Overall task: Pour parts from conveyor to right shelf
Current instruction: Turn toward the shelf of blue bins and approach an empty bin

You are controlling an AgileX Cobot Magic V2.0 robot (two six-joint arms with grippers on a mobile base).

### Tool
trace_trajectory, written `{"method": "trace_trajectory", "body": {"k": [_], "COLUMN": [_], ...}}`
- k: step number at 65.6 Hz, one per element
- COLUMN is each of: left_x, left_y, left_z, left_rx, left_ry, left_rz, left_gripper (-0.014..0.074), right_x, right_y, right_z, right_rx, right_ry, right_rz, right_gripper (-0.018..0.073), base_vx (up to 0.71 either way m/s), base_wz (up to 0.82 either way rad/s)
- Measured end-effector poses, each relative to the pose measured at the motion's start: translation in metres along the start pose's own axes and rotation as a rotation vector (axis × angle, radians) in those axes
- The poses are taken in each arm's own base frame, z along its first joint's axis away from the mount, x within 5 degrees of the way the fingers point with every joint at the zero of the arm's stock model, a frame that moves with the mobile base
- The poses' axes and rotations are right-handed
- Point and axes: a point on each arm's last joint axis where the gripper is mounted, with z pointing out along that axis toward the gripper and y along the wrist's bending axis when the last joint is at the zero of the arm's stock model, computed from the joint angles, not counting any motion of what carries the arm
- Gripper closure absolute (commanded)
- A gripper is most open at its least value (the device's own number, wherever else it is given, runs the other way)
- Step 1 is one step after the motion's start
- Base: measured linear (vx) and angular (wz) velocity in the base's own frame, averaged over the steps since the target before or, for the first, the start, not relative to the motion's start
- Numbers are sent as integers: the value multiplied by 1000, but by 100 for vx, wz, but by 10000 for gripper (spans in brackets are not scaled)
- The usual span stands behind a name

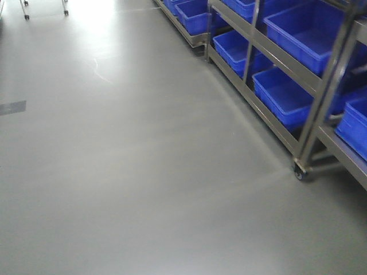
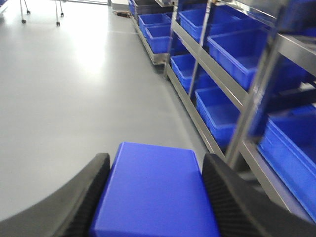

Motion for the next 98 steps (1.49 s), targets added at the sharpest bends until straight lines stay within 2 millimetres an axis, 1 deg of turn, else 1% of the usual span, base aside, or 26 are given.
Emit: {"method": "trace_trajectory", "body": {"k": [61,98], "left_x": [0,0], "left_y": [0,0], "left_z": [0,0], "left_rx": [0,0], "left_ry": [-1,-1], "left_rz": [0,0], "left_gripper": [603,603], "right_x": [0,0], "right_y": [0,0], "right_z": [0,0], "right_rx": [0,-1], "right_ry": [1,1], "right_rz": [0,1], "right_gripper": [564,564], "base_vx": [72,67], "base_wz": [20,9]}}
